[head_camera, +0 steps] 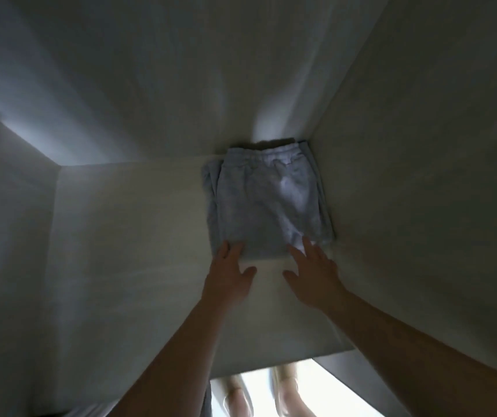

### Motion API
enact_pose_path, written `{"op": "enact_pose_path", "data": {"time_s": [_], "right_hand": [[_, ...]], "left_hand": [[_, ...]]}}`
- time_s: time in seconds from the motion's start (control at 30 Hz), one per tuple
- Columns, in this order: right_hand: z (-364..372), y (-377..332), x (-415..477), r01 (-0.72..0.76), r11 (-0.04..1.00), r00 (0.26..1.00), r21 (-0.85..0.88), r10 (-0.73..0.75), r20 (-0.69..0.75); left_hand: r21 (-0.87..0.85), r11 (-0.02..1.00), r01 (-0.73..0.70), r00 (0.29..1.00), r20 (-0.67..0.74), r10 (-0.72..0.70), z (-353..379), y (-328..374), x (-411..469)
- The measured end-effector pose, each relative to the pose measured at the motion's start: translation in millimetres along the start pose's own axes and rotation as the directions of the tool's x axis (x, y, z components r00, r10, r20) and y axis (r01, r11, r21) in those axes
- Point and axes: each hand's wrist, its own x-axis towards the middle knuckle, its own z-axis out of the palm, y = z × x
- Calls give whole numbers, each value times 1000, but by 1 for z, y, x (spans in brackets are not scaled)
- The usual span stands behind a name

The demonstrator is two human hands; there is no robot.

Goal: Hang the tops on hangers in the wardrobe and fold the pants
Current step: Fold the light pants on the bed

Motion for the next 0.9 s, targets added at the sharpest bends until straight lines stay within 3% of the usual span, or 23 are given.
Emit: {"op": "enact_pose_path", "data": {"time_s": [0.13, 0.33, 0.5, 0.73, 0.9], "right_hand": [[3, 2, -59, 66, 993, 996, -102, -72, -56], [3, -2, -137, 169, 963, 971, -211, -199, -130], [3, -6, -184, 284, 933, 927, -219, -326, -184], [-3, 6, -230, 477, 860, 844, -184, -506, -178], [1, 16, -252, 637, 747, 743, -193, -661, -107]], "left_hand": [[-55, 998, 17, 1000, -17, -18, -3, -7, -68], [250, 967, -43, 989, -125, 76, -13, -6, -163], [334, 942, -15, 976, -202, 87, -18, 1, -222], [317, 942, 115, 939, -343, 0, -4, 13, -305], [216, 941, 260, 839, -533, -109, 25, 27, -370]]}}
